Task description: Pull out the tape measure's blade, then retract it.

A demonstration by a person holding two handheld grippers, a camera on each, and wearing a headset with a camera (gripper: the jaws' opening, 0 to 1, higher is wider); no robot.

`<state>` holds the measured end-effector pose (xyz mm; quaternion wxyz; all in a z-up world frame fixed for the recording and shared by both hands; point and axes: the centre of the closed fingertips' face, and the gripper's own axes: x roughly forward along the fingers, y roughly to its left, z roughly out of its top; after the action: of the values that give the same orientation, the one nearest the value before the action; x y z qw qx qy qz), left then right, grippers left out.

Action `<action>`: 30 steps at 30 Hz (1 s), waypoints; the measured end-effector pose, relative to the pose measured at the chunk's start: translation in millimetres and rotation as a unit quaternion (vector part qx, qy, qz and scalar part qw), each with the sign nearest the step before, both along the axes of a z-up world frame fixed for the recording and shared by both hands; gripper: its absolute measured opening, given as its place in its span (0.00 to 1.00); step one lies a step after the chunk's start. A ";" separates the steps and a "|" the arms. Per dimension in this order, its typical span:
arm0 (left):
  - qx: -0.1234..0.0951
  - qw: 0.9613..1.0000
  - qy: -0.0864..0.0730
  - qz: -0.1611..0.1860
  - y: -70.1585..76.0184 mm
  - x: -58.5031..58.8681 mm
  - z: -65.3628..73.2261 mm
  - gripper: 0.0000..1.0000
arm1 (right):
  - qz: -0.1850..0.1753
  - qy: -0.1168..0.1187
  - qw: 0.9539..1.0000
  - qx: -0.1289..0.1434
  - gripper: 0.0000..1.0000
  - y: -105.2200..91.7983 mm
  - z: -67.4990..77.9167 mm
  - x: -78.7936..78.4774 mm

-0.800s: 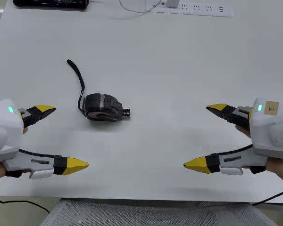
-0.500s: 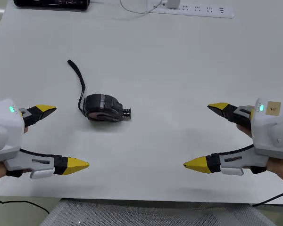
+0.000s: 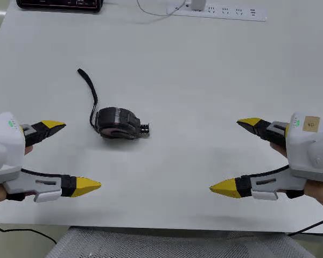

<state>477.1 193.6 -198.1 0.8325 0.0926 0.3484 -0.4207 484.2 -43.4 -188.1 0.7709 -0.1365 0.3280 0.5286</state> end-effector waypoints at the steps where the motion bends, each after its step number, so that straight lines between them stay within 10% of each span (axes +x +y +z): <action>1: -0.001 1.000 0.001 0.000 -0.1 -0.2 -0.3 0.88 | 0.000 0.001 1.000 -0.001 0.92 0.0 -0.2 -0.3; 30: 0.004 1.000 0.003 -0.010 1.0 10.6 -3.1 0.89 | 0.002 -0.003 1.000 -0.005 0.92 0.0 -2.6 7.1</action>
<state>487.6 194.7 -201.2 0.8268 0.0982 0.3521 -0.4276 491.3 -43.4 -190.7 0.7701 -0.1428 0.3276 0.5284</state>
